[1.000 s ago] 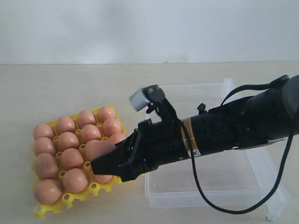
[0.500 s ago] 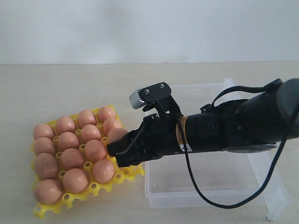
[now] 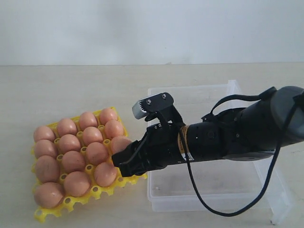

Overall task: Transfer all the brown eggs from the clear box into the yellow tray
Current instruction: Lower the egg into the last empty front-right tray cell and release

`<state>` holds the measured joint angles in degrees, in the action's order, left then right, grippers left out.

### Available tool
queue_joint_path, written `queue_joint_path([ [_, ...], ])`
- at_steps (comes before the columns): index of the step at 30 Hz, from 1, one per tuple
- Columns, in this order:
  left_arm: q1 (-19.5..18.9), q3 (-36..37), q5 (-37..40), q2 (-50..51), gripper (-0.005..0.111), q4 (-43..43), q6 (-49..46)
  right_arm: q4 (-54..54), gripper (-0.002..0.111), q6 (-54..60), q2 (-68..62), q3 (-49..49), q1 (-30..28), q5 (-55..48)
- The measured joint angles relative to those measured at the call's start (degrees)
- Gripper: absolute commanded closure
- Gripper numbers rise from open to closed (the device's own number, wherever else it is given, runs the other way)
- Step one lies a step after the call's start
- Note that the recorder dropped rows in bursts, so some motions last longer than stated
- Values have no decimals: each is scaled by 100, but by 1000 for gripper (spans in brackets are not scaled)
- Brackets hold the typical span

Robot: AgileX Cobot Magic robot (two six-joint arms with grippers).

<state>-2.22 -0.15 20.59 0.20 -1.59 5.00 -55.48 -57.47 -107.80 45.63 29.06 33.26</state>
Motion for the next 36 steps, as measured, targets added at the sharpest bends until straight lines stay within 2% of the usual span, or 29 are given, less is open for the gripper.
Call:
queue_joint_path([
  [9,0,0,0,0,103,0,0,-88,105,-122,-90,0,0,141],
  [11,0,0,0,0,103,0,0,-88,91,-122,-90,0,0,141],
  [12,0,0,0,0,103,0,0,-88,79,-122,-90,0,0,141],
  [14,0,0,0,0,103,0,0,-88,71,-122,-90,0,0,141],
  [24,0,0,0,0,103,0,0,-113,70,-122,-90,10,0,141],
  [29,0,0,0,0,103,0,0,-188,52,-122,-90,21,9,88],
  [36,0,0,0,0,103,0,0,-287,55,-122,-90,57,9,10],
])
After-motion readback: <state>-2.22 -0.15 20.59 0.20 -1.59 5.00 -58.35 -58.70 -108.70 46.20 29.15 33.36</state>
